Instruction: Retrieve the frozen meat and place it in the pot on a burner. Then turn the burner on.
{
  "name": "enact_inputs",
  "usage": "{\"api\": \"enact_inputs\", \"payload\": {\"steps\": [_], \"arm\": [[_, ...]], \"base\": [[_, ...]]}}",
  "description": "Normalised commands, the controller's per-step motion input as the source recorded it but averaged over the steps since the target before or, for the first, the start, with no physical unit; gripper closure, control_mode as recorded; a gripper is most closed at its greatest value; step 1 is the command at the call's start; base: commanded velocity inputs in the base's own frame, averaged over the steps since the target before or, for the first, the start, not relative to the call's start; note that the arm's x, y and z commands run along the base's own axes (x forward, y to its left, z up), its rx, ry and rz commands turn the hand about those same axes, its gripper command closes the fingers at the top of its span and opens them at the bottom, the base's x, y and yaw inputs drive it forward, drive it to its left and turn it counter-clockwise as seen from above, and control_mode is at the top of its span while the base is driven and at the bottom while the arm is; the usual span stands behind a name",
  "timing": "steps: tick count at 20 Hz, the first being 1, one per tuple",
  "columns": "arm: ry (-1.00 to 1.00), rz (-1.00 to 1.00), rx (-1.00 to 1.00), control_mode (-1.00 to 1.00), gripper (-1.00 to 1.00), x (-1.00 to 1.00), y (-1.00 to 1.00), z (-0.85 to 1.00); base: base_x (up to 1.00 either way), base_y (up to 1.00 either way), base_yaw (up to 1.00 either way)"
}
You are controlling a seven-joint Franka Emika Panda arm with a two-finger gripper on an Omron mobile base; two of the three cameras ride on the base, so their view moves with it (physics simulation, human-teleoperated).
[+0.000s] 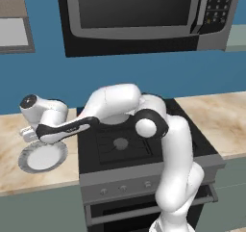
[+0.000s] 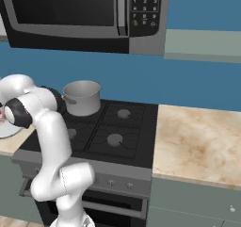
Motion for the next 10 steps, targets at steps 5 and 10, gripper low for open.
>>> {"api": "enact_inputs", "payload": {"steps": [5,10], "arm": [[-0.24,0.0,0.0,-1.0,1.0,-0.07,-0.77,0.65],[-0.16,0.0,0.05,-1.0,1.0,0.0,-0.78,0.58]], "base": [[0.0,0.0,0.0],[0.0,0.0,0.0]]}}
